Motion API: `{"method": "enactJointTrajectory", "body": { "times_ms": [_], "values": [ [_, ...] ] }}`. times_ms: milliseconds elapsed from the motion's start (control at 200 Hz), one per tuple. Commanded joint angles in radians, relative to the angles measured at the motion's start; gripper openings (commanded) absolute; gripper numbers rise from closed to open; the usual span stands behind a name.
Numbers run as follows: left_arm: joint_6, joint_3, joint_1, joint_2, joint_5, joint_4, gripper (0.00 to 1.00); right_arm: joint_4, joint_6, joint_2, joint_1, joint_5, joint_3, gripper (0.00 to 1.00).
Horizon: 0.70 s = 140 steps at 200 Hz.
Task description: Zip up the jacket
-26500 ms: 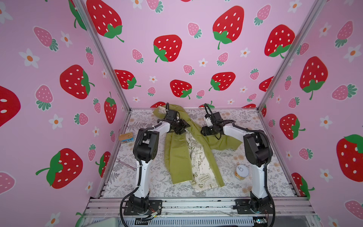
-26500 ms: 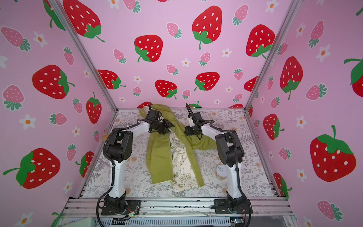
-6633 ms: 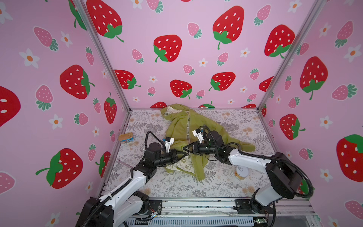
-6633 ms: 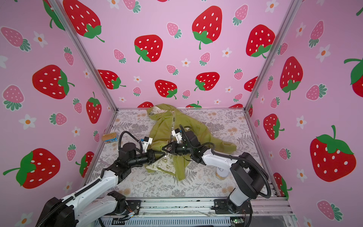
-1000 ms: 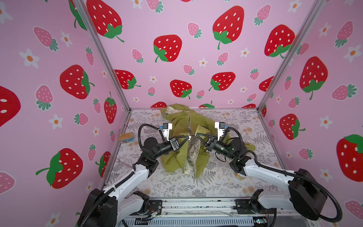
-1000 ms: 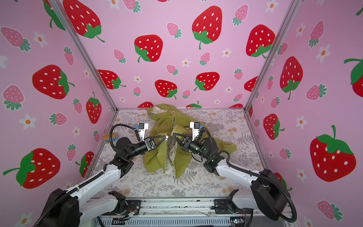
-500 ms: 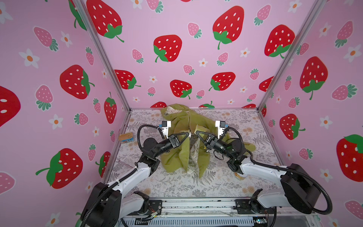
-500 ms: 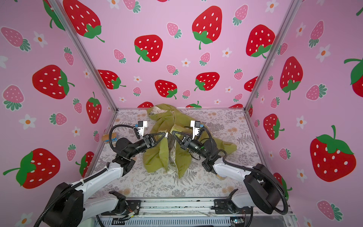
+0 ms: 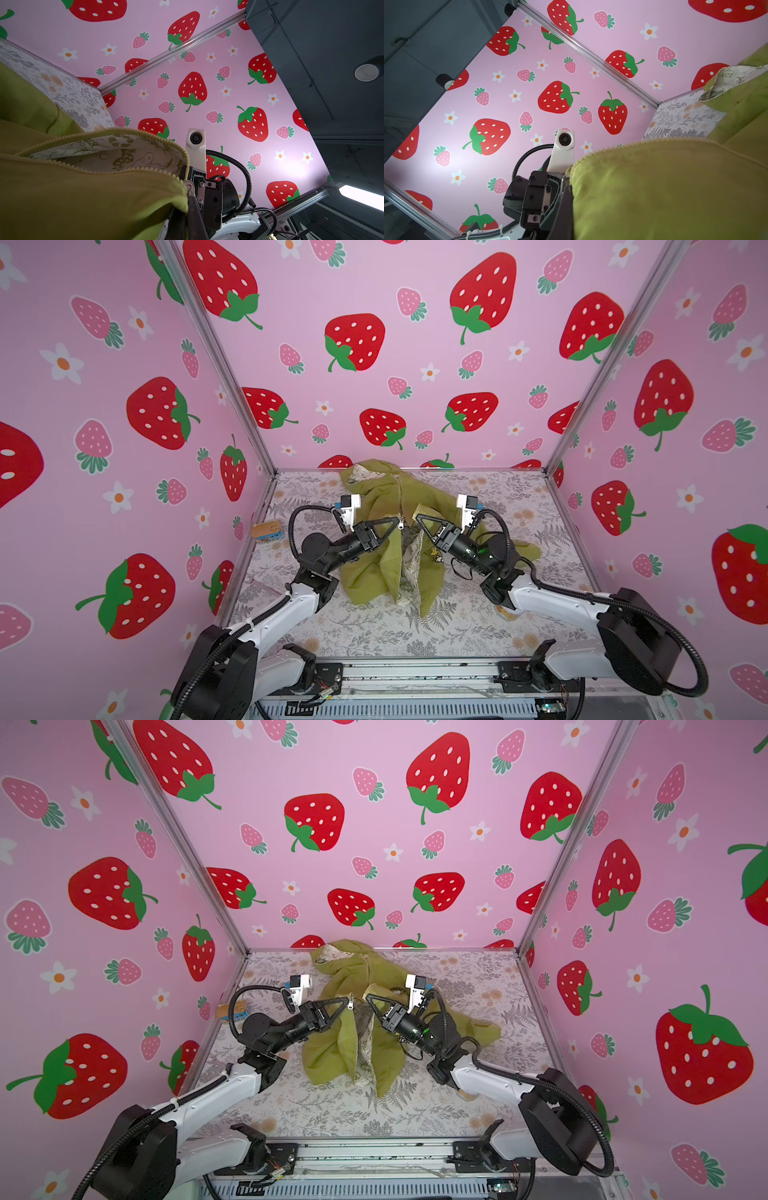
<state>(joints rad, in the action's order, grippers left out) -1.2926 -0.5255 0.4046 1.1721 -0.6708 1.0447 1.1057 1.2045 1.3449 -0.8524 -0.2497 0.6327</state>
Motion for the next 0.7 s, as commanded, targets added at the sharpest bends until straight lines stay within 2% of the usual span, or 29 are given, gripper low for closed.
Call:
{"method": "enactJointTrajectory", "body": {
  "times_ms": [0, 695],
  "values": [
    [-0.035, 0.012, -0.001, 0.007, -0.027, 0.093, 0.0, -0.004, 0.027, -0.028, -0.01, 0.027, 0.037, 0.0],
    [-0.039, 0.024, 0.002, -0.005, -0.041, 0.104, 0.0, -0.029, 0.03, 0.028, -0.035, 0.016, 0.082, 0.0]
  ]
}}
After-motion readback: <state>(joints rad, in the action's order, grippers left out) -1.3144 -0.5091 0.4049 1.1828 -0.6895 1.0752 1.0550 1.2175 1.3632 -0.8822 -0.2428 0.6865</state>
